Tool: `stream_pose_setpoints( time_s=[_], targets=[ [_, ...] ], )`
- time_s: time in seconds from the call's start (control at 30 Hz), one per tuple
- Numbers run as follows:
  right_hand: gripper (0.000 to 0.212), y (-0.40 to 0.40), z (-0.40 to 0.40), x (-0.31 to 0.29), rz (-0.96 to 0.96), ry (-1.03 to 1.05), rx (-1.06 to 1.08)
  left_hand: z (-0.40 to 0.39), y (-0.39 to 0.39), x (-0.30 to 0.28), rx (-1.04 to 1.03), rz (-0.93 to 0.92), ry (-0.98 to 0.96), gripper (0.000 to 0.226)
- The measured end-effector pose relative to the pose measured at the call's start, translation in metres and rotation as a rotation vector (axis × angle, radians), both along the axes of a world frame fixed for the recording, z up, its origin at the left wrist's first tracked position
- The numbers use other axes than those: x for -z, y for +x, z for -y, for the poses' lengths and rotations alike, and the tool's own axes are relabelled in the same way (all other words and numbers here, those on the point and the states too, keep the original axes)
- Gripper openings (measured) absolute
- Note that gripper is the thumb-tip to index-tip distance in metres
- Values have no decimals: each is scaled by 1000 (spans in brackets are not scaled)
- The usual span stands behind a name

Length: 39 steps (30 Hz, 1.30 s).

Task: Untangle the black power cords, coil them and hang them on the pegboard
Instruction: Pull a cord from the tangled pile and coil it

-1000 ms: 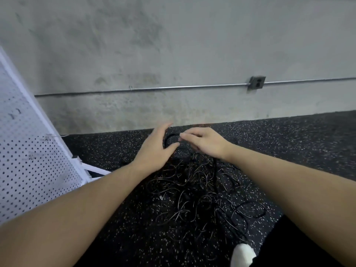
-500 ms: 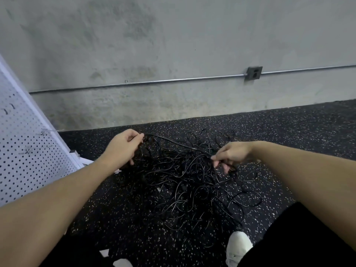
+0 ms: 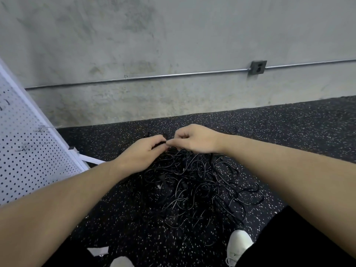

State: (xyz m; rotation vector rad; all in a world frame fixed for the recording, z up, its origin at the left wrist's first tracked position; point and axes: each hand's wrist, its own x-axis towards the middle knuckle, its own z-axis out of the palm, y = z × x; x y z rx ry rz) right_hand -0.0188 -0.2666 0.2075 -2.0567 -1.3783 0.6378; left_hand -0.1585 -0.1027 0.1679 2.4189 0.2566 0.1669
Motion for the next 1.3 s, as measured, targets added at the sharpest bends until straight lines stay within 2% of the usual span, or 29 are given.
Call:
stream_pose_setpoints(
  time_s=[0.07,0.13,0.27,0.37,0.43,0.53,0.6,0.67,0.7,0.83,0.93,1.0,1.07,1.17,1.23,1.3],
  targets=[
    [47,6,5,-1,-96,-75,3,-1,-3,-1,-3,47,-10,23],
    [49,15,15,1,-106,-197,-19,-5,-7,-2,-81,122,-68,28],
    [34,40,35,21,-95,-368,-29,-18,-16,-2,-258,205,-121,33],
    [27,57,48,41,-238,-427,34,-31,-24,-2,-355,237,-113,38],
    [30,63,57,46,-313,-432,121,-40,-29,0,-391,151,-163,33],
    [31,62,62,40,-163,-377,171,-46,-41,7,-344,-78,-483,25],
    [35,55,58,30,-31,-317,134,-45,-46,8,-296,-187,-526,40],
    [39,43,48,20,45,-263,79,-40,-42,6,-227,-254,-525,65],
    [39,36,41,15,70,-250,52,-34,-37,5,-202,-268,-529,68],
    [35,14,13,5,209,-148,-61,1,-10,0,-113,-235,-419,25],
    [29,8,2,6,191,-93,-43,11,-4,-4,-49,-182,-250,34],
    [28,12,5,6,70,-118,-1,9,-4,-4,-59,-152,-215,40],
    [33,20,16,9,-59,-246,-19,5,-6,-6,-124,-89,-283,40],
    [33,36,35,24,-59,-493,-73,-6,-11,-12,-270,63,-520,39],
    [30,42,43,33,-116,-514,-22,-13,-16,-12,-322,78,-475,40],
    [28,46,43,35,-115,-451,10,-17,-18,-9,-384,49,-442,39]
  ],
)
